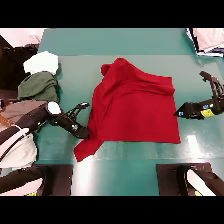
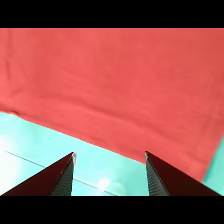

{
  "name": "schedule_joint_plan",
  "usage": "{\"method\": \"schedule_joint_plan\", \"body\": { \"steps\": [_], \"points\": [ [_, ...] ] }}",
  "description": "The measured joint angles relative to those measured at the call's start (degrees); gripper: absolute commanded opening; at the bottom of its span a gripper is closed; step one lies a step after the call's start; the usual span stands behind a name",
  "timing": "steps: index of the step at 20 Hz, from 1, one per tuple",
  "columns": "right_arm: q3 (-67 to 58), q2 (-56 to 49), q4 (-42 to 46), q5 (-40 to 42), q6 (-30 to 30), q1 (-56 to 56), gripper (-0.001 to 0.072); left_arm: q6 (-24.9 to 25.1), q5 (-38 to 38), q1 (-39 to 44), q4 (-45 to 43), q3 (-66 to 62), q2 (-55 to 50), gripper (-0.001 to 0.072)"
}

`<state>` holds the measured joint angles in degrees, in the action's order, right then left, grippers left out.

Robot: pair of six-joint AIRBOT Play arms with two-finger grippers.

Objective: Fold the shirts.

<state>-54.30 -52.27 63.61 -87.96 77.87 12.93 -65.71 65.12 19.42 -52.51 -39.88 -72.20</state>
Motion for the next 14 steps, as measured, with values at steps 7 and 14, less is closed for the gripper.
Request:
{"method": "schedule_joint_plan", "body": {
  "steps": [7, 14],
  "points": [
    [4.2, 0.0, 7.9, -2.6, -0.1, 4.1, 0.0452, -1.7, 0.8, 0.6, -1.2, -6.3, 3.1, 0.0024],
    [21.0, 0.0, 6.1, 4.3, -4.9, 18.1, 0.0451, -1.9, 1.5, 0.7, -1.5, -9.2, 4.4, 0.0025]
  ]
}}
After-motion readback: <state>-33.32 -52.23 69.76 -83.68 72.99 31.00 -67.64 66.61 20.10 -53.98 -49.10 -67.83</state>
